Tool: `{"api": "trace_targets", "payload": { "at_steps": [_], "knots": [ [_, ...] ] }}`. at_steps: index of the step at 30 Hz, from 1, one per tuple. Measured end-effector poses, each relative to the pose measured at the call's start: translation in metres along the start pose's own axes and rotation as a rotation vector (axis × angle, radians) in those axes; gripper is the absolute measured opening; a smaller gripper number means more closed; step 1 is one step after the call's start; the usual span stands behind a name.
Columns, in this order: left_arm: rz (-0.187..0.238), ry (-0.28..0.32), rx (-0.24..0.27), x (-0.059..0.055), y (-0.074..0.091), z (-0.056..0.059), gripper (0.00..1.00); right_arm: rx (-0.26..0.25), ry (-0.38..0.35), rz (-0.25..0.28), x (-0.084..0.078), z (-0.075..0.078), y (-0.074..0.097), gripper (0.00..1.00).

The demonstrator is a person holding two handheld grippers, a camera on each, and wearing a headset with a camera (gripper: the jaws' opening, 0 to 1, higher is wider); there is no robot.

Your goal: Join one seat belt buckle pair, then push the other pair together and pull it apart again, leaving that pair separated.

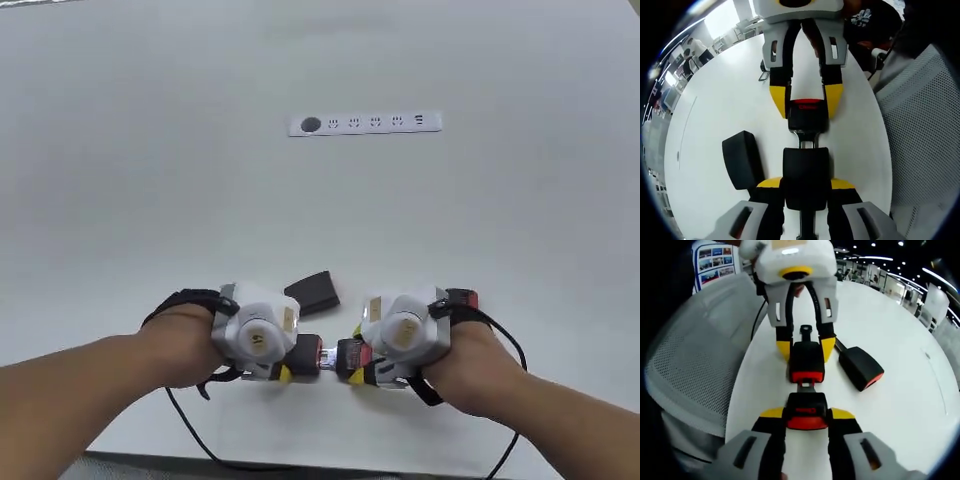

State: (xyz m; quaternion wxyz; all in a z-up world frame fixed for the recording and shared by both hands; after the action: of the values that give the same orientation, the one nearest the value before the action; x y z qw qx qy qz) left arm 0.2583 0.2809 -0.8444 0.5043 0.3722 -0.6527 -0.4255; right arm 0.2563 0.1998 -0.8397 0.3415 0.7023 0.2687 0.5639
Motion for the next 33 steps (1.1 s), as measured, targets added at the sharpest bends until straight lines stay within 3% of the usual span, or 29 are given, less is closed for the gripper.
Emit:
{"api": "trace_targets", "payload": {
  "at_steps": [5, 14, 15, 30, 33],
  "knots": [
    [0.023, 0.042, 0.016, -0.002, 0.001, 0.0, 0.32, -0.008, -0.023, 0.006, 0.005, -0.001, -0.004, 0.3],
    [0.033, 0.011, 0.011, -0.001, 0.0, -0.001, 0.32, 0.001, -0.008, 0.003, 0.015, -0.001, -0.012, 0.29],
    [0.032, 0.03, 0.009, -0.002, 0.001, 0.0, 0.32, -0.002, 0.003, -0.008, 0.014, -0.001, -0.011, 0.29],
    [0.058, 0.023, 0.019, -0.003, 0.002, -0.003, 0.32, 0.0, -0.021, -0.006, 0.01, -0.002, -0.009, 0.3],
    [0.098, 0.032, 0.041, -0.004, 0.003, -0.002, 0.32, -0.002, -0.044, 0.002, 0.008, -0.002, -0.007, 0.31]
  ]
}}
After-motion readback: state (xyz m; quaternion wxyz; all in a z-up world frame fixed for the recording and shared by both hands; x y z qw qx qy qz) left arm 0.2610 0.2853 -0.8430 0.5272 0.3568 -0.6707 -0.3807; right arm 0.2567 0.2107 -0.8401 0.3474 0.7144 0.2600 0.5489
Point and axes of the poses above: the centre of the closed fingertips' face, and the gripper's own axes: y roughly backward along the fingers, z roughly to its right, x roughly out of its top, the point moved 2 cm from there along y, roughly backward along the fingers, and after that the axes turned 12 degrees about -y, right-handed, at the moved point
